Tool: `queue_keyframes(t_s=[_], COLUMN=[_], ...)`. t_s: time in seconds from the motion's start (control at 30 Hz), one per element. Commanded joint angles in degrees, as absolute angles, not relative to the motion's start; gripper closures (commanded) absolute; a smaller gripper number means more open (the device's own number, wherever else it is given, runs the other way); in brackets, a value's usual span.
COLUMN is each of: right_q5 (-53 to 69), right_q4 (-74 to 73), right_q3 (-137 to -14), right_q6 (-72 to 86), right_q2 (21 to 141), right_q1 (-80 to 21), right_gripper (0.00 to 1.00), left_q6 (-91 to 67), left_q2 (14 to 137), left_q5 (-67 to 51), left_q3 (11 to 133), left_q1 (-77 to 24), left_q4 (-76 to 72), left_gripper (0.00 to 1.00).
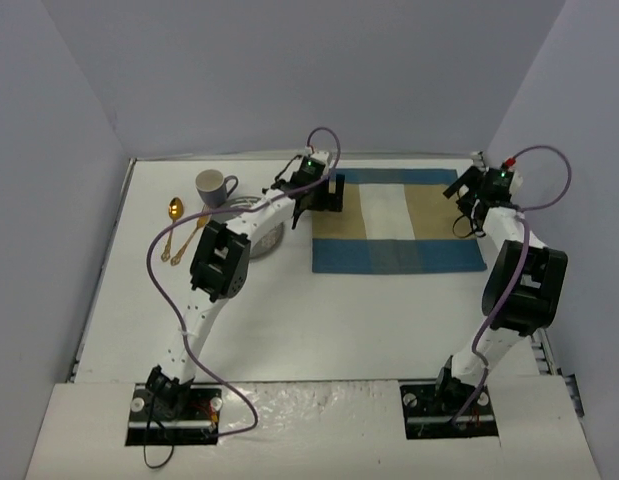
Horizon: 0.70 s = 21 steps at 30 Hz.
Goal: Set the dinner table for one person
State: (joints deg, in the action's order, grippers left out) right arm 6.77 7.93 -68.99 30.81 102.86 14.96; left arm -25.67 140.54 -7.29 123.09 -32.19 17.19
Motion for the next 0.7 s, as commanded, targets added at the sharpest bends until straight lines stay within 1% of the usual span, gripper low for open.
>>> queue_keyframes(t_s=[0.0,0.17,0.23,0.37,0.47,0.57,0.67], right_q5=[10.04,14.76,17.66,20.64,22.28,22.69,22.38], right_q4=[9.4,10.25,11.33,14.28,15.51,18.8,22.56], right_q3=[-70.45,-69.03,-67.91,-65.06,-64.01,-62.35,-61.79], right_q6=[31.45,32.55,33.11,33.8,35.11,36.94,39.17], right_q2=[89.08,83.04,81.3,80.47,81.72,83.85,88.08], right_q1=[14.72,12.65,10.69,2.5,-3.7,-9.65,-16.26], right_gripper=[0.0,0.0,0.0,0.0,0.0,0.01,0.02], left_q6=[-24.31,-25.14,-25.01,-22.67,-22.07,-22.16,-20.6], left_q2=[124.74,113.75,108.53,94.81,85.74,77.45,69.4], left_q5=[-7.78,-7.03,-5.31,0.16,4.25,5.5,6.39], left_q3=[128.66,124.37,118.86,106.81,97.52,88.82,80.11], left_q1=[-31.72,-31.91,-31.9,-31.39,-29.56,-26.22,-20.72], left_q4=[18.78,20.79,21.58,22.71,23.89,25.66,28.81], left_gripper=[0.03,0.03,0.03,0.03,0.03,0.03,0.03])
